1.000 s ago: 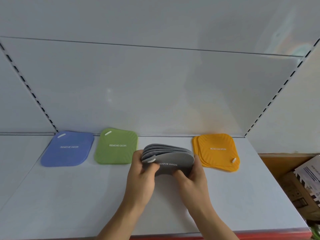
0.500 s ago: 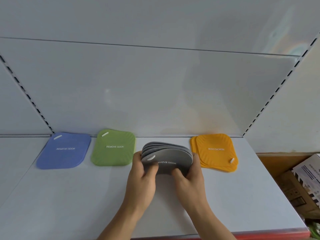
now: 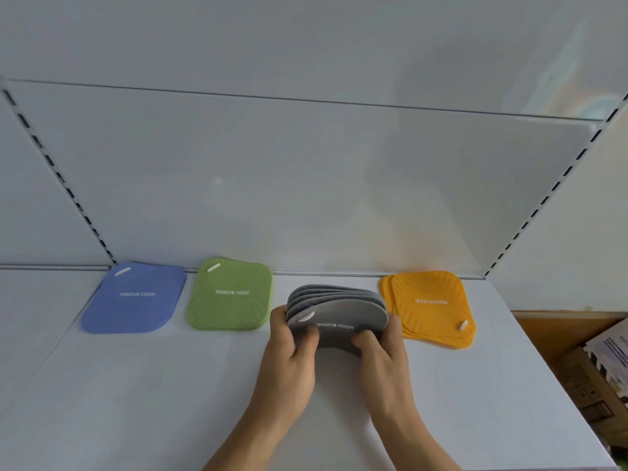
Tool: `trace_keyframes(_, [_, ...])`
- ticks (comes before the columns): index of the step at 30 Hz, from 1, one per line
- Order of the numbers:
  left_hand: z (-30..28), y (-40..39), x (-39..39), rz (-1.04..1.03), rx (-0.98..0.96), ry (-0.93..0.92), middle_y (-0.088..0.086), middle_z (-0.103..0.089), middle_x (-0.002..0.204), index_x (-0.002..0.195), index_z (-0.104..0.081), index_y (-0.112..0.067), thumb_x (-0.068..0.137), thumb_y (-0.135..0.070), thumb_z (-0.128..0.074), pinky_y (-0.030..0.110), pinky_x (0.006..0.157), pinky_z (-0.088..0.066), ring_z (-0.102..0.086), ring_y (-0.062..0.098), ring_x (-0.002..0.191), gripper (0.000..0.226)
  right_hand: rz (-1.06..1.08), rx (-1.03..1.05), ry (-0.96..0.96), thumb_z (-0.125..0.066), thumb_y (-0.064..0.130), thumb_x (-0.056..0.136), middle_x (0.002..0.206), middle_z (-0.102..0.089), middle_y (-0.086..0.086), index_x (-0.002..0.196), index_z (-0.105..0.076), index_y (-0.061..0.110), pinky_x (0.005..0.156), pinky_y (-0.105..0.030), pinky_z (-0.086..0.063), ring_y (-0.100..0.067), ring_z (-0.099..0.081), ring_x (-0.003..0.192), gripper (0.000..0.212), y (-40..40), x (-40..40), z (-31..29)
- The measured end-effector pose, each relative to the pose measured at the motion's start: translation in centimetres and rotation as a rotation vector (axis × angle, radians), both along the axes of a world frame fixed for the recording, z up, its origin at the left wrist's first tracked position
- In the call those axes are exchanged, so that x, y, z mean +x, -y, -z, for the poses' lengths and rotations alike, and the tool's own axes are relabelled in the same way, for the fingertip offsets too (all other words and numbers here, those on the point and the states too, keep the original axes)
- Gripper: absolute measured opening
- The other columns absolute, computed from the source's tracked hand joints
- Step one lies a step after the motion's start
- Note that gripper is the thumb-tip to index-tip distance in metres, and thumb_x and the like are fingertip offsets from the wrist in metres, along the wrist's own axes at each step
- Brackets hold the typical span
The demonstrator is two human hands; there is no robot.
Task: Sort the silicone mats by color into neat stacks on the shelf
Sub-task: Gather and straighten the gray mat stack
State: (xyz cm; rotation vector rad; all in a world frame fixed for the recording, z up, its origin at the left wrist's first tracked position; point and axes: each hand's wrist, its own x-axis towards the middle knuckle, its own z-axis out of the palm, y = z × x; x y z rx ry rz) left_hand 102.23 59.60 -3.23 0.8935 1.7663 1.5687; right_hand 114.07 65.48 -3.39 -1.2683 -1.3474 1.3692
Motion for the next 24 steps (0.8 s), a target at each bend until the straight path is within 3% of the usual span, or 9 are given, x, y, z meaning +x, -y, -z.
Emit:
trace_keyframes(6, [0.1,-0.8,-0.9,0.034,-0.081,-0.11,-0.009,-0.07,0.099,0.112,-0.05,-0.019,0.106,-0.004,-0.049,0.005,0.071,-0.045,-0.064,-0.008,0.086,0.016,-0.053,0.065,0.086,-0.049,-0.003,0.094,0.094,-0.066,0.002,0.102,-0.052,0.02,0.078,-0.031,-0.052,0.003,-0.061,0.079,0.024,-0.4,-0.1,0.0])
trace_keyframes(8, [0.0,-1.0,-1.3,0.025,-0.113,-0.171,-0.011,-0.069,0.096,0.111,-0.051,-0.018,0.106,-0.008,-0.05,0.007,0.07,-0.044,-0.064,-0.001,0.085,0.011,-0.076,0.122,0.144,-0.051,-0.003,0.094,0.087,-0.062,0.001,0.099,-0.05,0.019,0.067,-0.018,-0.047,0.006,-0.056,0.069,0.022,-1.1,0.0,-0.2])
trace_keyframes(10, [-0.2,-1.2,-1.9,0.009,-0.145,-0.24,-0.013,-0.067,0.093,0.109,-0.052,-0.018,0.105,-0.012,-0.053,0.009,0.069,-0.044,-0.065,0.005,0.085,0.007,-0.108,0.171,0.204,-0.056,-0.001,0.093,0.084,-0.063,0.003,0.099,-0.052,0.021,0.059,-0.015,-0.045,0.005,-0.056,0.067,0.023,-2.1,0.2,-0.4])
trace_keyframes(15, [-0.8,-3.4,-3.9,-0.046,-0.238,-0.474,-0.004,-0.072,0.094,0.107,-0.059,-0.021,0.098,-0.024,-0.064,0.04,0.078,-0.054,-0.068,0.025,0.091,0.01,-0.117,0.205,0.402,-0.062,0.012,0.091,0.096,-0.07,0.013,0.112,-0.058,0.03,0.064,-0.026,-0.051,-0.005,-0.066,0.085,0.027,-5.3,-0.4,-0.7])
trace_keyframes(17, [-0.8,-4.5,-4.2,-0.065,-0.261,-0.55,-0.001,-0.071,0.1,0.116,-0.057,-0.02,0.098,-0.024,-0.063,0.042,0.078,-0.053,-0.068,0.029,0.095,0.02,-0.128,0.239,0.516,-0.063,0.017,0.091,0.091,-0.068,0.017,0.111,-0.058,0.035,0.065,-0.03,-0.055,-0.005,-0.065,0.08,0.027,-6.1,-0.9,-0.8])
trace_keyframes(20, [-0.2,-5.4,-4.2,-0.089,-0.296,-0.662,0.002,-0.07,0.108,0.138,-0.043,-0.021,0.098,-0.021,-0.061,0.044,0.076,-0.054,-0.068,0.034,0.099,0.044,-0.151,0.331,0.668,-0.06,0.018,0.09,0.086,-0.07,0.008,0.109,-0.061,0.033,0.066,-0.039,-0.057,-0.015,-0.064,0.077,0.024,-6.8,-1.5,-0.2])
trace_keyframes(24, [0.8,-5.9,-4.1,-0.1,-0.309,-0.81,0.006,-0.068,0.114,0.144,-0.038,-0.021,0.095,-0.018,-0.061,0.045,0.073,-0.054,-0.067,0.036,0.101,0.054,-0.157,0.434,0.765,-0.06,0.019,0.089,0.091,-0.069,0.0,0.122,-0.063,0.022,0.064,-0.033,-0.04,-0.025,-0.063,0.086,0.033,-7.8,-2.2,1.3])
